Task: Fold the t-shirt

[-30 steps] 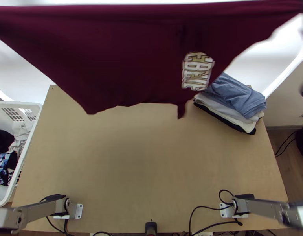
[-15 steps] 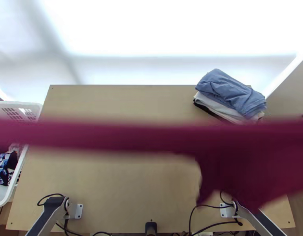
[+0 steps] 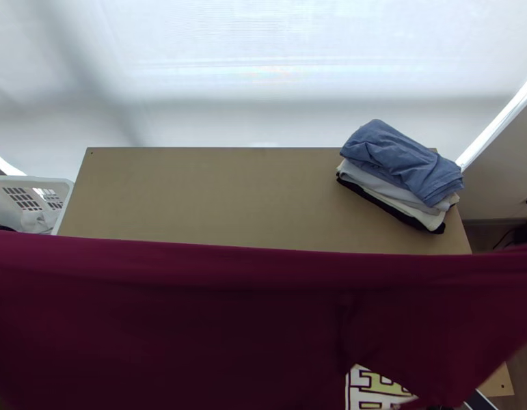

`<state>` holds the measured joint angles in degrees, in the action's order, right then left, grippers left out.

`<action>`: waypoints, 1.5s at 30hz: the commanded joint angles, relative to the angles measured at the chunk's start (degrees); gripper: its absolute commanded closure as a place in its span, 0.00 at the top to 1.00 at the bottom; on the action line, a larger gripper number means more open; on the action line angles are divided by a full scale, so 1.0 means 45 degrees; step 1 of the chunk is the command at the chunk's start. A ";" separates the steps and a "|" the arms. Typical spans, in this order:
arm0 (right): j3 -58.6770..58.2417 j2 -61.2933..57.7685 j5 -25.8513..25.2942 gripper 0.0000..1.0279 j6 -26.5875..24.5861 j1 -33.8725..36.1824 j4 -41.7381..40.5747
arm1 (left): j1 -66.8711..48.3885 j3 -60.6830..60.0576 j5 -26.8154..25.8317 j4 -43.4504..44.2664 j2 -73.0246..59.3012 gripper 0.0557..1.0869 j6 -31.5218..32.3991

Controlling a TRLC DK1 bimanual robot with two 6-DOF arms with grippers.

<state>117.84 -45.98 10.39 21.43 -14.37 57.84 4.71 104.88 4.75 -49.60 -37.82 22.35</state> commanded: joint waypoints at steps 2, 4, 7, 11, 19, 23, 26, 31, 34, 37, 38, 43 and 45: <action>-0.4234 0.1213 -0.0532 0.03 0.0316 -0.0439 -0.0647 | -0.0070 -0.4283 -0.0822 0.0105 0.1433 0.03 0.0893; -0.6597 0.1838 -0.0532 0.03 0.0531 -0.0439 -0.1780 | -0.0129 -0.6510 -0.1232 0.0691 0.1804 0.03 0.0913; -0.9722 0.2580 -0.0415 0.03 0.1058 -0.0498 -0.3675 | -0.0246 -0.8756 -0.1564 0.1570 0.1823 0.03 0.1166; -1.2046 0.2463 -0.0024 0.03 0.1839 -0.0615 -0.5218 | -0.0285 -0.9986 -0.1681 0.2761 0.0847 0.03 0.1772; -1.4117 -0.0213 0.0503 0.03 0.1956 0.0088 -0.8225 | -0.0246 -1.0143 -0.1935 0.4363 -0.3196 0.03 0.1577; -1.3433 -0.2810 0.1460 0.03 0.1956 0.1006 -0.8714 | -0.0031 -0.9908 -0.2385 0.5144 -0.5032 0.04 0.1518; -1.2632 -0.4764 0.1812 0.03 0.1820 0.1475 -0.8714 | -0.0031 -0.9420 -0.2580 0.5301 -0.6614 0.04 0.1245; -1.1246 -0.7537 0.1792 0.03 0.1624 0.1807 -0.8831 | 0.0301 -0.7819 -0.3107 0.4773 -0.9739 0.04 0.1245; -1.0445 -0.8846 0.1694 0.03 0.1624 0.1904 -0.8968 | 0.0496 -0.6881 -0.3127 0.4851 -1.1087 0.04 0.1264; -0.9625 -0.9978 0.1401 0.03 0.1507 0.1904 -0.9065 | 0.0692 -0.5885 -0.3107 0.4968 -1.2415 0.04 0.1245; -0.9332 -1.0350 0.1284 0.03 0.1429 0.1904 -0.9065 | 0.0906 -0.5475 -0.3107 0.4968 -1.2884 0.04 0.1245; -0.7652 -1.1971 0.0737 0.03 0.1214 0.1924 -0.9085 | 0.1434 -0.3111 -0.2990 0.4832 -1.5052 0.03 0.1323; -0.6910 -1.2537 0.0542 0.03 0.1175 0.1944 -0.9085 | 0.1610 -0.2174 -0.2892 0.4773 -1.5853 0.04 0.1264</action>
<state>81.60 -99.35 14.09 27.57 -6.22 18.13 10.55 89.06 -8.78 -27.97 -104.97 28.29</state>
